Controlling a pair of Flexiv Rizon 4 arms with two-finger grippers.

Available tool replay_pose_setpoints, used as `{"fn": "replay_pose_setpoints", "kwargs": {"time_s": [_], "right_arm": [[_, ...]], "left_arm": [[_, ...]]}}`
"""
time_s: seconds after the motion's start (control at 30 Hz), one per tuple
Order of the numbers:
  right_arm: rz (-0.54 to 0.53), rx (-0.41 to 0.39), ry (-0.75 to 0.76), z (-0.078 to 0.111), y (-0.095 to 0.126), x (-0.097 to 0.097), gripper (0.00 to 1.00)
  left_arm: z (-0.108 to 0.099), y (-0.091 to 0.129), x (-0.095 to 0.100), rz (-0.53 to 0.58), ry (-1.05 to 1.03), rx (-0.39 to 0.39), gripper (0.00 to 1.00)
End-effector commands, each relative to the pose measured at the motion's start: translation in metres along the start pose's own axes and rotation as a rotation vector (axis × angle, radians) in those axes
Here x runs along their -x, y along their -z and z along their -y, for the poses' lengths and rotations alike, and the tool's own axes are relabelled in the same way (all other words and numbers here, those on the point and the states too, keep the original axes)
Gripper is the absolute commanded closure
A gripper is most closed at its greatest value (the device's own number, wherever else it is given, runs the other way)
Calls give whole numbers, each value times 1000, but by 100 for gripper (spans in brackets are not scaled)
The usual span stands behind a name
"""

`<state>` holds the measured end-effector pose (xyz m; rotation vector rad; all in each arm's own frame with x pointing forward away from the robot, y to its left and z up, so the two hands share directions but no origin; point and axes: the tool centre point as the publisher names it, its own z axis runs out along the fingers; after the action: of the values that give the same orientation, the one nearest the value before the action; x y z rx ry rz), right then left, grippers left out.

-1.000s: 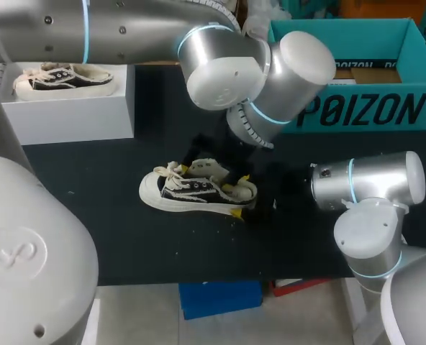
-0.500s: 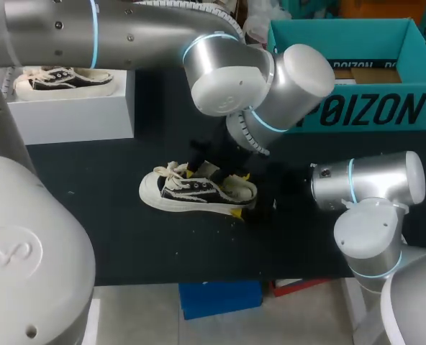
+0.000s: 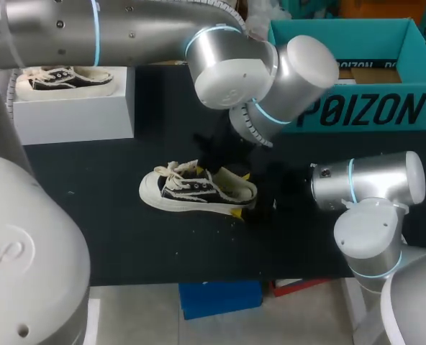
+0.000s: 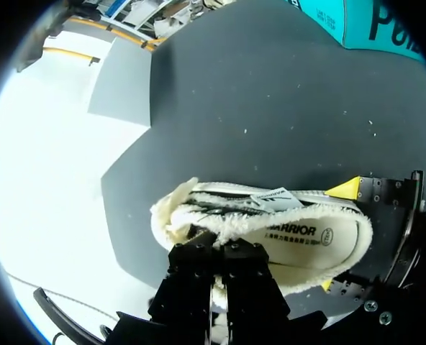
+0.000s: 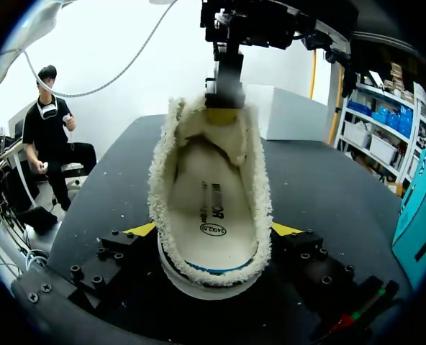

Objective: Take the shoe out of the shoebox, open the shoe tongue, remove and reinsert the insole, then place the shoe into the shoebox

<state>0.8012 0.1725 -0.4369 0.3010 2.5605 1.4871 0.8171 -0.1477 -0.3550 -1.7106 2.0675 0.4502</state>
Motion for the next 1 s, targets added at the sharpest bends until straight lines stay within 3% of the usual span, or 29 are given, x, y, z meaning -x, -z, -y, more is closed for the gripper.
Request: {"fn": "replay_pose_setpoints", "kwargs": {"time_s": [0.03, 0.7, 1.0], "right_arm": [[2, -1, -2, 3, -2, 0, 100], [2, -1, -2, 3, -2, 0, 100], [2, -1, -2, 3, -2, 0, 100]], "left_arm": [[-5, 8, 10, -14, 12, -25, 100], [-11, 12, 65, -82, 183, -82, 100], [-17, -11, 82, -72, 239, -43, 100]]}}
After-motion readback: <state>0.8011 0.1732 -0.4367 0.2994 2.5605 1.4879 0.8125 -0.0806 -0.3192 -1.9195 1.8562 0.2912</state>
